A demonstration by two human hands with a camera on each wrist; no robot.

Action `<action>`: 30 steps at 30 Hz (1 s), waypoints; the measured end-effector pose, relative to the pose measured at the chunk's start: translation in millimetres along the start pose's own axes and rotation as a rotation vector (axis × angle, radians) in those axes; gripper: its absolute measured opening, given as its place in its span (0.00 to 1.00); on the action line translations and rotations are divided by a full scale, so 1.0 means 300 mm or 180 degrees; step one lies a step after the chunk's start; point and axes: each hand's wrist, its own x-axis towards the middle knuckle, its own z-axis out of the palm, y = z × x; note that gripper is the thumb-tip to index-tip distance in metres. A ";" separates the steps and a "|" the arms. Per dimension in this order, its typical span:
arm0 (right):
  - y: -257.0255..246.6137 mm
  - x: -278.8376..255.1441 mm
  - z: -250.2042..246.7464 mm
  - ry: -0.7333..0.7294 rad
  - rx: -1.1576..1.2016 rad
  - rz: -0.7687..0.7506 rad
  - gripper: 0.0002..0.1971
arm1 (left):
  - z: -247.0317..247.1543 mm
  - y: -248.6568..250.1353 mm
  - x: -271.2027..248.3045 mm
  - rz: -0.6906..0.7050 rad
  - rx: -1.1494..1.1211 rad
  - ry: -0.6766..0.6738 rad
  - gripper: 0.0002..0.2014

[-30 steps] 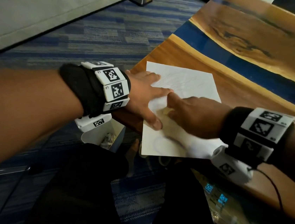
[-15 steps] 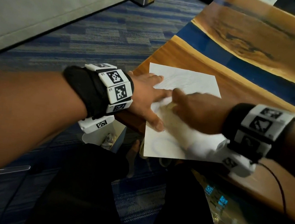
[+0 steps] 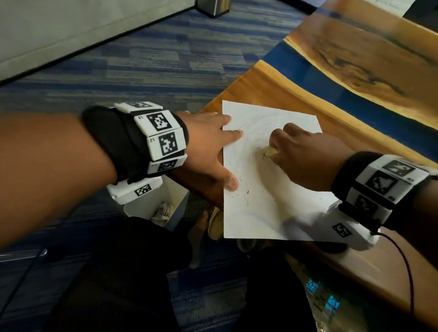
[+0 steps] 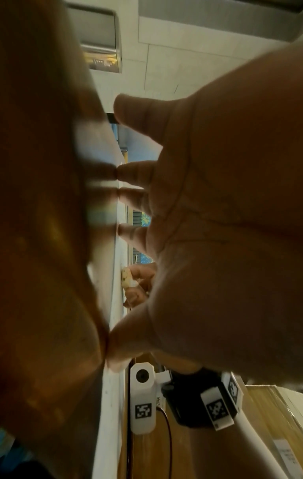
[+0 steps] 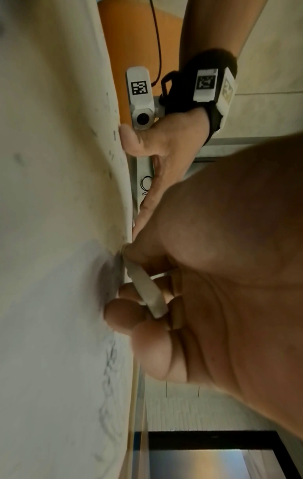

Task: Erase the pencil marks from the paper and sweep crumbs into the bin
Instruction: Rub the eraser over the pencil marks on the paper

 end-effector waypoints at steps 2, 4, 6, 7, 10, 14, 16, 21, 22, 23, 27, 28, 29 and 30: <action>-0.008 -0.013 -0.017 0.0131 0.0098 -0.0013 0.18 | -0.010 0.005 0.006 0.0014 0.0074 -0.0059 0.63; -0.032 -0.037 -0.039 0.0221 0.0218 -0.0283 0.18 | -0.019 0.008 0.012 0.0067 0.0172 -0.0120 0.64; -0.083 -0.069 -0.059 0.0200 0.0332 -0.0743 0.17 | -0.024 0.008 0.018 0.0121 0.0231 -0.0158 0.65; -0.112 -0.080 -0.064 0.0185 0.0350 -0.0936 0.17 | -0.024 0.008 0.019 0.0133 0.0235 -0.0171 0.65; -0.139 -0.040 -0.068 0.0276 0.0395 -0.0924 0.17 | -0.019 0.003 0.029 0.0154 0.0188 -0.0175 0.64; -0.073 0.058 -0.073 0.0433 0.0347 -0.0319 0.16 | -0.023 -0.005 0.036 0.0158 0.0153 -0.0233 0.65; -0.097 0.041 -0.073 0.0357 0.0487 -0.0605 0.15 | -0.026 -0.004 0.035 0.0163 0.0096 -0.0223 0.63; -0.123 0.035 -0.087 0.0358 0.0412 -0.1041 0.17 | -0.020 -0.008 0.044 0.0246 0.0045 -0.0181 0.62; -0.098 0.051 -0.090 0.0397 0.0421 -0.0790 0.18 | -0.019 -0.011 0.044 0.0233 0.0050 -0.0183 0.63; -0.083 0.061 -0.085 0.0409 0.0394 -0.0640 0.18 | -0.015 -0.015 0.047 0.0225 0.0056 -0.0180 0.64; -0.151 -0.004 -0.080 0.0285 0.0468 -0.1328 0.15 | -0.004 -0.025 0.056 0.0299 0.0049 -0.0146 0.67; -0.154 -0.006 -0.079 0.0282 0.0444 -0.1415 0.14 | -0.002 -0.025 0.060 0.0311 0.0046 -0.0147 0.67; -0.141 0.009 -0.085 0.0313 0.0427 -0.1248 0.15 | -0.001 -0.026 0.062 0.0318 0.0035 -0.0139 0.67; -0.118 0.032 -0.085 0.0360 0.0437 -0.0930 0.16 | 0.001 -0.028 0.063 0.0316 0.0035 -0.0124 0.66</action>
